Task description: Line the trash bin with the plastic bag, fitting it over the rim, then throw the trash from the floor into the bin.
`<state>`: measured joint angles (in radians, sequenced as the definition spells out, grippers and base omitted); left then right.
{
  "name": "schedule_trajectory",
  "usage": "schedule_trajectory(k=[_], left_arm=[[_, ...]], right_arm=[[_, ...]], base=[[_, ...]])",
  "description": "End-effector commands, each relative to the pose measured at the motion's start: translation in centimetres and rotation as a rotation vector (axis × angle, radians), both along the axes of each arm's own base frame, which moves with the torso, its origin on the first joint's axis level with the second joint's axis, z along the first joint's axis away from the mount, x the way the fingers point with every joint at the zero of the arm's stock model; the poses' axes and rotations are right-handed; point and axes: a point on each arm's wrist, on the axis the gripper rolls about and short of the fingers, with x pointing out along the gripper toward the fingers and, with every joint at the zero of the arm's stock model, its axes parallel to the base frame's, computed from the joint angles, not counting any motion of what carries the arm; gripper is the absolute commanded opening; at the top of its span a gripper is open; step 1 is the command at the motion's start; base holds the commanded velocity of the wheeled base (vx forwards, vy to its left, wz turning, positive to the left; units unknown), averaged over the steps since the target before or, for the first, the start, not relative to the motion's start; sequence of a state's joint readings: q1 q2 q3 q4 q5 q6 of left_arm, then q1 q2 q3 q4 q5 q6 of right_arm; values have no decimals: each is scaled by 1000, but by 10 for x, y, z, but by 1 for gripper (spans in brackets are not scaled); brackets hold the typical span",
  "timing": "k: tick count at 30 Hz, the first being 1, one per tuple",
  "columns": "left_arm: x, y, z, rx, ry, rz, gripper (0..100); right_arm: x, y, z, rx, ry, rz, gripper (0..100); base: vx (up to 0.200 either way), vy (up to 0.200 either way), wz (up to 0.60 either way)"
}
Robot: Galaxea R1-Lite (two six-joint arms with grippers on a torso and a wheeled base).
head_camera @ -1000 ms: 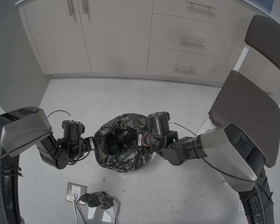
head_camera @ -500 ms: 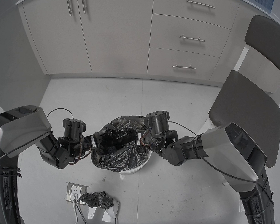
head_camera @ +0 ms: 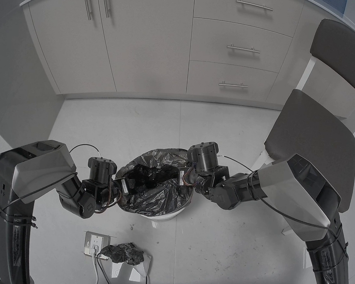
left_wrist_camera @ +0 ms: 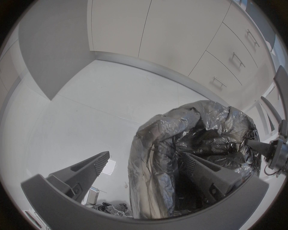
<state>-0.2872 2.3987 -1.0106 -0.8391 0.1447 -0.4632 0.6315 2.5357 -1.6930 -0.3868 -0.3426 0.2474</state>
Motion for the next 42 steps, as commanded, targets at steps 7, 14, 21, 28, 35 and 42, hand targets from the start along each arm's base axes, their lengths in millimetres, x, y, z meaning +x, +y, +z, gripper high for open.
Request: schedule_trajectory(k=[7, 14, 21, 28, 35, 42], left_arm=[[-2, -5, -6, 3, 13, -12, 100], [-1, -5, -8, 5, 18, -10, 100], [-1, -5, -8, 3, 18, -9, 100], [-1, -4, -9, 4, 19, -6, 100], [-1, -4, -9, 4, 19, -6, 100], [-1, -3, -9, 4, 19, -5, 100]], right_arm=[[-31, -12, 0, -57, 70, 20, 0], [-61, -7, -6, -76, 113, 75, 0], [-67, -1, -10, -78, 111, 93, 0], [-74, 1, -13, -87, 126, 105, 0], [-77, 1, -17, -98, 136, 110, 0], [-88, 9, -21, -107, 147, 139, 0]], base=[[0, 0, 0], [0, 0, 0], [0, 0, 0], [0, 0, 0], [0, 0, 0], [0, 0, 0]])
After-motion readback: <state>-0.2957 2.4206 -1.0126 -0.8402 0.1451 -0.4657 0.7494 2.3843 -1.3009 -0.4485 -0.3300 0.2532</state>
